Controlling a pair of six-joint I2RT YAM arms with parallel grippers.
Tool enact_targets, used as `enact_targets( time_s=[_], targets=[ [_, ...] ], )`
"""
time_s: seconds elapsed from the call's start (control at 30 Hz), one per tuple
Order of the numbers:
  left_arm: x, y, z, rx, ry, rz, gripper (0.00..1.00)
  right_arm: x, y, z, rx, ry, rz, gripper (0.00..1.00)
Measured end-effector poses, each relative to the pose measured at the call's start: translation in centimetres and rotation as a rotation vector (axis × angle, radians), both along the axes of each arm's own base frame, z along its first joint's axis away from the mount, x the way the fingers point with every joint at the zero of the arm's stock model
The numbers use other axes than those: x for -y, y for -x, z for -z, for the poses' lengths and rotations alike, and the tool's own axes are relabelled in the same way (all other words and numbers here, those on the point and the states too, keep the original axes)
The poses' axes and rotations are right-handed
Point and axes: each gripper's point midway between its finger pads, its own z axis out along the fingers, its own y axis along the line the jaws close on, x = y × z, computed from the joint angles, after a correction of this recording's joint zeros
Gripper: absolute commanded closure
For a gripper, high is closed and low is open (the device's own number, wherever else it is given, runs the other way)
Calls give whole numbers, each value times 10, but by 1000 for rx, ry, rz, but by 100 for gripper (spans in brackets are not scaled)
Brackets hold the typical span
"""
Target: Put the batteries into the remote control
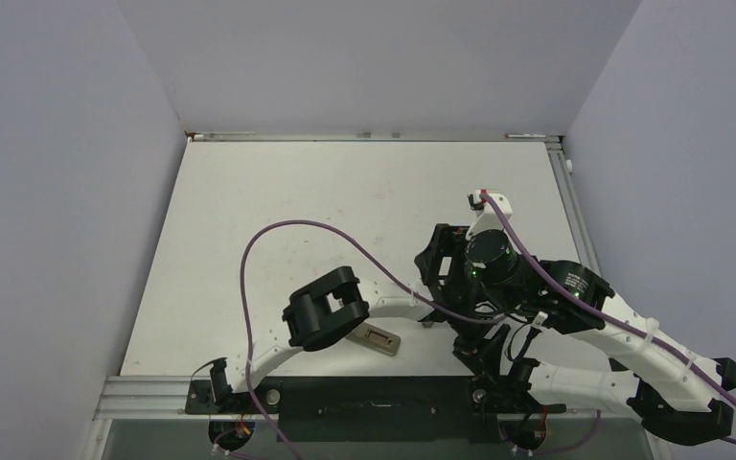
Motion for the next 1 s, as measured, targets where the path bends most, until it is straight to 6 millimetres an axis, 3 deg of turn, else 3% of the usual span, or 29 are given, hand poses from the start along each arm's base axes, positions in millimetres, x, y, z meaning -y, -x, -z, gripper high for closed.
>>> enact_targets(
  time_s=[0.2,0.4,0.63,0.8,1.0],
  targets=[
    [-7,-16,0,-19,-17,-44,41,0,0,0,-1,1,0,27],
    [-29,-46,2,-34,-38,-120,43,-1,0,1,-2,4,0,28],
    [-54,-67,3,-18,-59,-186,43,-1,-1,3,-4,9,1,28],
    [-61,-70,3,73,-80,-188,38,1,-2,6,-6,17,14,28],
    [-56,-50,1,138,-73,-129,37,2,-2,7,-8,10,26,28]
  ],
)
